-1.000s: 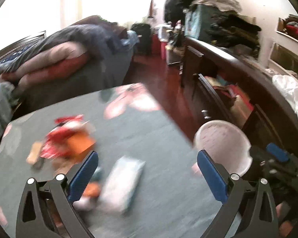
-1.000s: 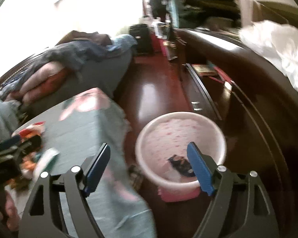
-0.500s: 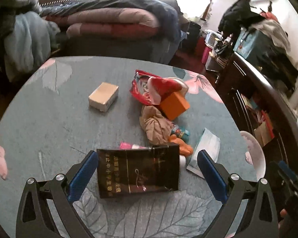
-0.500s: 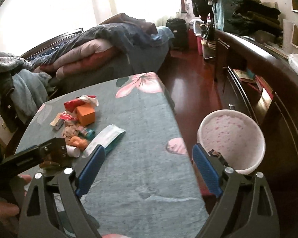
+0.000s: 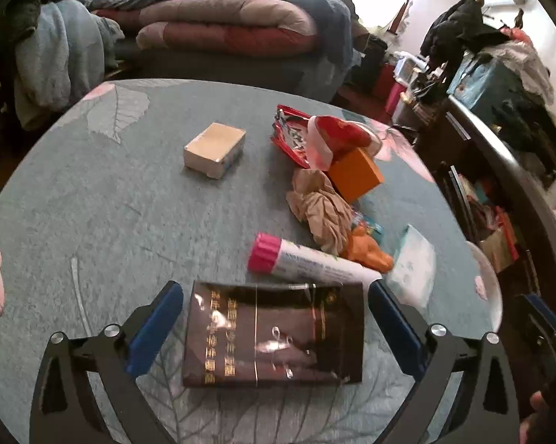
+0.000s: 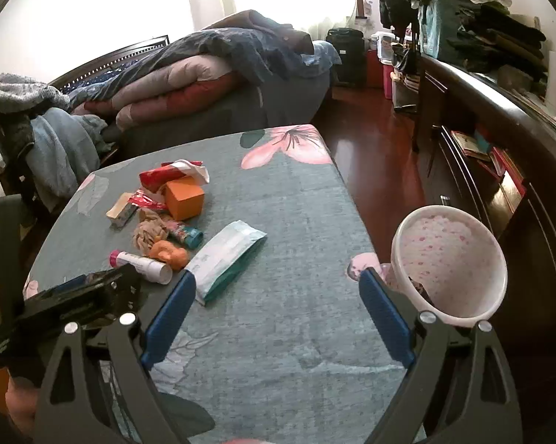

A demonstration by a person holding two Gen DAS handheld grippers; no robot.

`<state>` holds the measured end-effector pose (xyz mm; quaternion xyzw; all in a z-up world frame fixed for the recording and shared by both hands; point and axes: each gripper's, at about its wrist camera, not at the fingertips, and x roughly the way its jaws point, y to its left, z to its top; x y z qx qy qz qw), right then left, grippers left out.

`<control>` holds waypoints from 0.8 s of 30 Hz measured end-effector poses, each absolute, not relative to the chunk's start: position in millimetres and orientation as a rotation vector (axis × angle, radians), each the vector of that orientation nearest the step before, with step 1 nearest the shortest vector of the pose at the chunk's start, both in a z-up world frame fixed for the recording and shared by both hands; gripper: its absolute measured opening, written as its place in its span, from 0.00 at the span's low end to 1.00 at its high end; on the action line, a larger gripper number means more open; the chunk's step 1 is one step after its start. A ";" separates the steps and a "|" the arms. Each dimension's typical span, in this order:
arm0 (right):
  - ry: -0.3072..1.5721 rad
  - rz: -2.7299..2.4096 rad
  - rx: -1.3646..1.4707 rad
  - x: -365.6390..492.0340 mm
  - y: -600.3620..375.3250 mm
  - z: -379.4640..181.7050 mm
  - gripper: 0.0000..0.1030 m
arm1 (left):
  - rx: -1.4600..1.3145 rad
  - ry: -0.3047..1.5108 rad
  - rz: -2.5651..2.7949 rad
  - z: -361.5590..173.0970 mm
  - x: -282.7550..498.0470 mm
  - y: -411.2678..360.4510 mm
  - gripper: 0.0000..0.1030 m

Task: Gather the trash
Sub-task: 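Grasp the black cigarette pack with the left tool, then grasp the pink-capped white tube with the right tool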

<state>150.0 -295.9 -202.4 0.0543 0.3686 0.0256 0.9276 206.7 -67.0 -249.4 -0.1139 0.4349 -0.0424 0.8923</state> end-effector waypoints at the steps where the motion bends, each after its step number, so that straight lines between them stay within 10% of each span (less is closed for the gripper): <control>1: 0.757 0.053 0.111 149.5 -295.1 -202.3 0.88 | -0.255 0.905 -0.108 -250.1 204.9 -64.3 0.96; 24: 0.866 0.167 0.131 179.6 -207.5 -228.3 0.88 | -0.188 0.702 0.169 -209.5 168.3 21.7 0.85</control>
